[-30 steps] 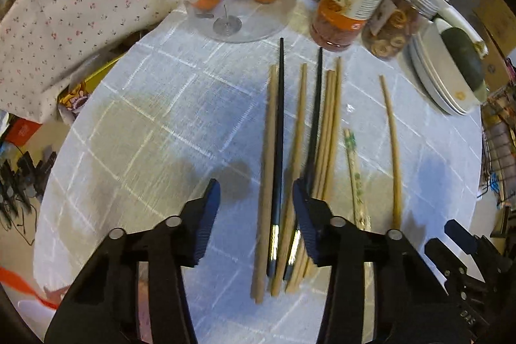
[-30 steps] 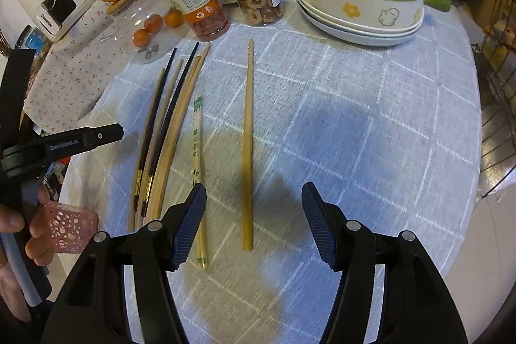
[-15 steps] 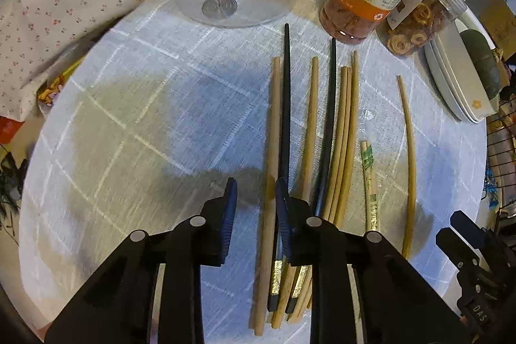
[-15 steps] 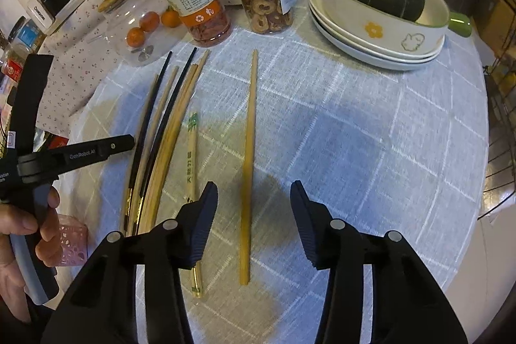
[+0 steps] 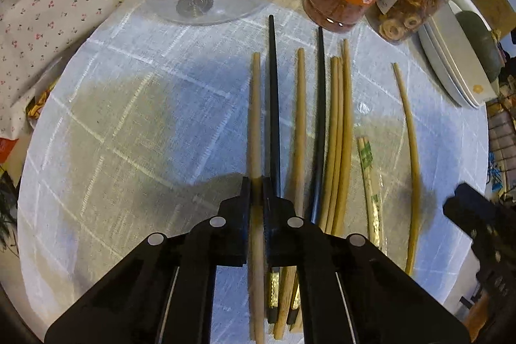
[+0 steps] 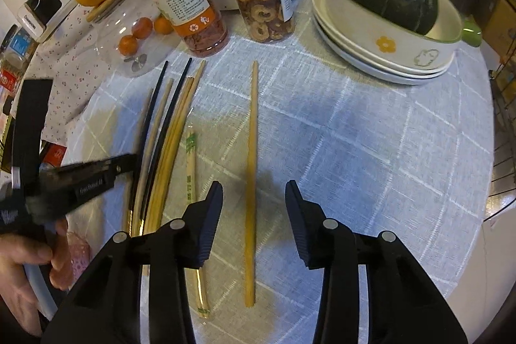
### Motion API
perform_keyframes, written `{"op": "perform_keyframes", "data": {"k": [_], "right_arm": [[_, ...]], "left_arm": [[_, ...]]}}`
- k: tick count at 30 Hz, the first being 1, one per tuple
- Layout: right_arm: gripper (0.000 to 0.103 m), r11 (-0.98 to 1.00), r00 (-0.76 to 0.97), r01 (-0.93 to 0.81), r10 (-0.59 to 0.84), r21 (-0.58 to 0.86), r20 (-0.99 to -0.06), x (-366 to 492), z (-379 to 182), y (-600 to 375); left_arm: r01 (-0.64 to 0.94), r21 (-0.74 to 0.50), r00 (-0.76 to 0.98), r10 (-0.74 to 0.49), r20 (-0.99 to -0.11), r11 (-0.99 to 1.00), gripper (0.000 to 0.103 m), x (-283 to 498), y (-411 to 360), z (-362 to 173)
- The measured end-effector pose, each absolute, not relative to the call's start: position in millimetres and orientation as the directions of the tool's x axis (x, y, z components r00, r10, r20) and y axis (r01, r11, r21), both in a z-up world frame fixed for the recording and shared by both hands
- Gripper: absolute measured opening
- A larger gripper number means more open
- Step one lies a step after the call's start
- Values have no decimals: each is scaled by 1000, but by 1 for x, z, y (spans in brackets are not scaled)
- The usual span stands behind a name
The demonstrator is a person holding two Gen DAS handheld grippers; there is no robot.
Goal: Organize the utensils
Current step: 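Grasp a wooden chopstick with the left tool while the right tool grasps another chopstick, then lift both chopsticks and carry them toward the pink basket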
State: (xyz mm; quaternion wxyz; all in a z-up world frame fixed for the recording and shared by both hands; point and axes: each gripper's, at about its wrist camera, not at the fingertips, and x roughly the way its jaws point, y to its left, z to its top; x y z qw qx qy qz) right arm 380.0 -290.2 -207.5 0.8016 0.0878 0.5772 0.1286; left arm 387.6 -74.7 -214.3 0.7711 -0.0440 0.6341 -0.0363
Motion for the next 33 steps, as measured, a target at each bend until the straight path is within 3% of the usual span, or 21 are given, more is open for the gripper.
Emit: {"op": "perform_keyframes", "data": {"k": [11,13,14,15,26,33], "right_arm": [[39,970,268,-110,238,216,-933,407,-223,-265],[30,975,259,-103,219,199,-941,413,-230,-258],[16,976,250,-101,214,195,-944,415,-234,-256],[9,978,236,-101,200,181,-951,415,-239,-254],[7,957,186,-122,282,262,-941,401,-241,-256],[7,960,194,-139,266,241,-944,380,-230,-239]], "left_arm": [[-7,-121,214,-117,-970,993,6,354,-76,-178],[-2,-133,220,-130,-967,991,6,346,-77,-170],[1,-138,223,-135,-965,990,6,344,-78,-166],[6,-140,229,-138,-964,990,6,341,-79,-163],[50,-168,250,-175,-952,985,6,308,-90,-133],[69,-200,286,-211,-935,977,6,274,-78,-104]]}}
